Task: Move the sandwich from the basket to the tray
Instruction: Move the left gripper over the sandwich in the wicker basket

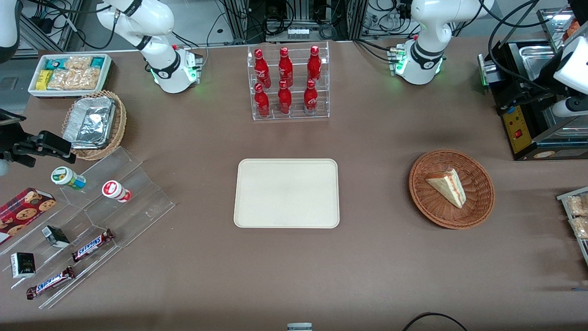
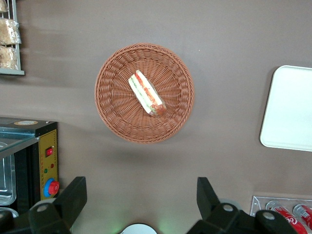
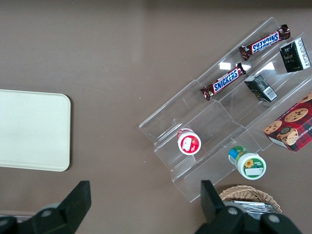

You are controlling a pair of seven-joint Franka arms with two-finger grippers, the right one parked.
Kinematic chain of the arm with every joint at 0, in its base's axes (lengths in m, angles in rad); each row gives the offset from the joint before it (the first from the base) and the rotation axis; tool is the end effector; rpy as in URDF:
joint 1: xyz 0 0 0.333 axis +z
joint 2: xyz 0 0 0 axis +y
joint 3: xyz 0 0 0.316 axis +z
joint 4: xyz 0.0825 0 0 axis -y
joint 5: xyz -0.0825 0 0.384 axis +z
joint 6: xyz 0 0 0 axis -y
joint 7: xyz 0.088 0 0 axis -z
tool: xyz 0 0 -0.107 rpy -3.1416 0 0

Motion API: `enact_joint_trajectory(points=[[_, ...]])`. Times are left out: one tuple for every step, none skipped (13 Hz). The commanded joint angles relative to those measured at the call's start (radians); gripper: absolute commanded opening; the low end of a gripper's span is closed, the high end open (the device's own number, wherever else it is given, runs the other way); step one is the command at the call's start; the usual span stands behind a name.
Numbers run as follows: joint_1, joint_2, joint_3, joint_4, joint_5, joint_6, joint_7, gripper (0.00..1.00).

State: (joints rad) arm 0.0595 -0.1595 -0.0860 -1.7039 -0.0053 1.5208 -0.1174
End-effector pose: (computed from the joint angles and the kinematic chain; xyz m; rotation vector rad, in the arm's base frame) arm 0.4983 -0.0175 0.6413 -3.1280 -0.1439 0.0368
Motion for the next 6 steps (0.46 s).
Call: enact_joint_trajectory(points=[[0.013,0.020,-0.006,0.038,-0.013,-0.027,0.021,1.00],[0.019,0.031,-0.006,0.036,-0.013,-0.027,0.022,1.00],[0.023,0.043,-0.003,0.032,-0.004,-0.025,0.021,1.00],[0.026,0.076,-0.001,0.032,0.004,-0.022,0.010,1.00],[0.029,0.104,0.002,0.033,0.008,-0.014,0.004,1.00],[0.030,0.129,0.003,0.032,0.024,-0.007,0.001,1.00]])
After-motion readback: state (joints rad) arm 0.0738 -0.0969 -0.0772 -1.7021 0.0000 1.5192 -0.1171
